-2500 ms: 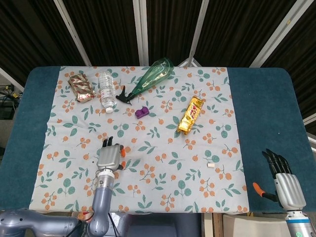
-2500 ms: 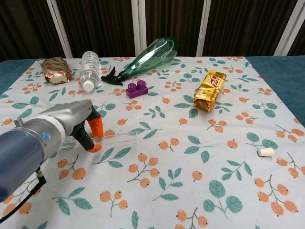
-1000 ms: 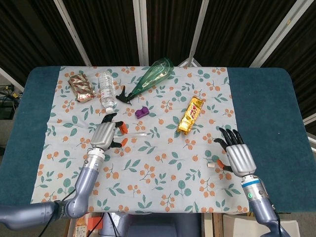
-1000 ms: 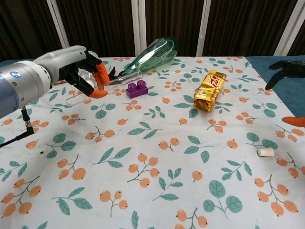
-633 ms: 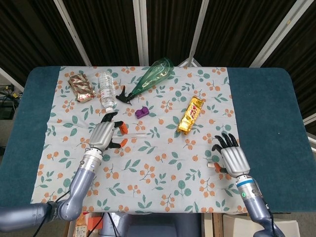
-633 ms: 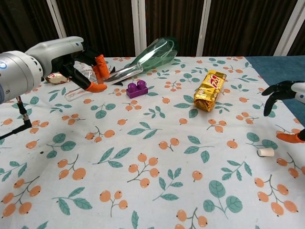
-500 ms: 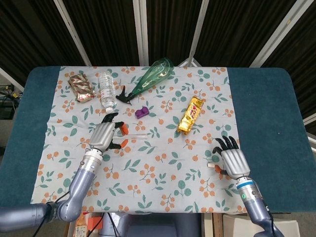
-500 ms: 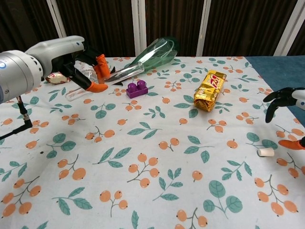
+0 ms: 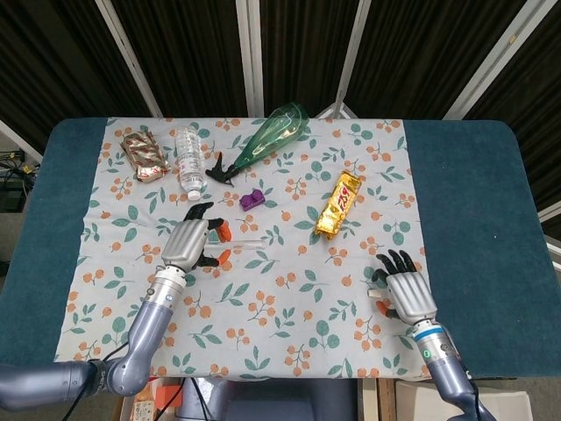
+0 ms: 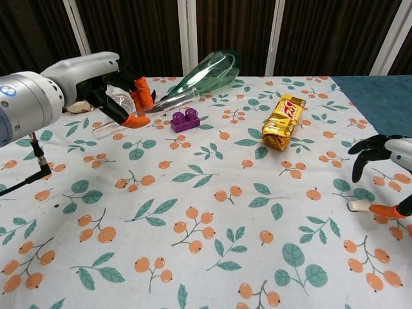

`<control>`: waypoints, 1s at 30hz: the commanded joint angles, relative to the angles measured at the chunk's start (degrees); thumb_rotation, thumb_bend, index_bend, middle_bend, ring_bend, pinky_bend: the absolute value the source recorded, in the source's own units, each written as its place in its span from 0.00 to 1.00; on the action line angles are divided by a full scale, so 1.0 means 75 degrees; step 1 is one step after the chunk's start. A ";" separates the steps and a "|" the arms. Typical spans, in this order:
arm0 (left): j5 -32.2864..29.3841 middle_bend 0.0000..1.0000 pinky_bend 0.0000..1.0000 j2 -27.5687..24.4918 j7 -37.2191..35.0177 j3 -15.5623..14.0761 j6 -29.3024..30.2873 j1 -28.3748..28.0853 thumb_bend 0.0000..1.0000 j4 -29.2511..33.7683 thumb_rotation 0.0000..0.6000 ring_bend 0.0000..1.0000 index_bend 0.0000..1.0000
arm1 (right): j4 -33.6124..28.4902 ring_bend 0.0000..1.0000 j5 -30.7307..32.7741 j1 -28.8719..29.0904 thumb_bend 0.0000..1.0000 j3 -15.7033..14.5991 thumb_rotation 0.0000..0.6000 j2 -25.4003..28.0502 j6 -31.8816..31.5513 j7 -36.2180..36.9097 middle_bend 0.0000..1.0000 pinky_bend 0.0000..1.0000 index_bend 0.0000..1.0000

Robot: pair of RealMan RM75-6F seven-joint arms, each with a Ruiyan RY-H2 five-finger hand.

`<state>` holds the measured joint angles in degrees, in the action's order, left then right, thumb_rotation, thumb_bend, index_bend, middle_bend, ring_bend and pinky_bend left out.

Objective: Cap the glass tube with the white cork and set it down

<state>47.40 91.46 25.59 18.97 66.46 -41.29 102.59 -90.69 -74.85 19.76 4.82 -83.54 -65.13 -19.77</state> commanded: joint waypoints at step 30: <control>-0.0059 0.51 0.00 0.0018 -0.0067 -0.0167 0.0173 -0.0184 0.53 -0.0124 1.00 0.08 0.65 | 0.1233 0.04 0.0224 0.0199 0.31 -0.0014 1.00 -0.0662 0.0236 0.0464 0.19 0.00 0.51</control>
<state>46.96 91.59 25.09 17.72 67.75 -42.66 101.66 -81.46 -73.17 21.25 4.72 -88.50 -63.35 -16.30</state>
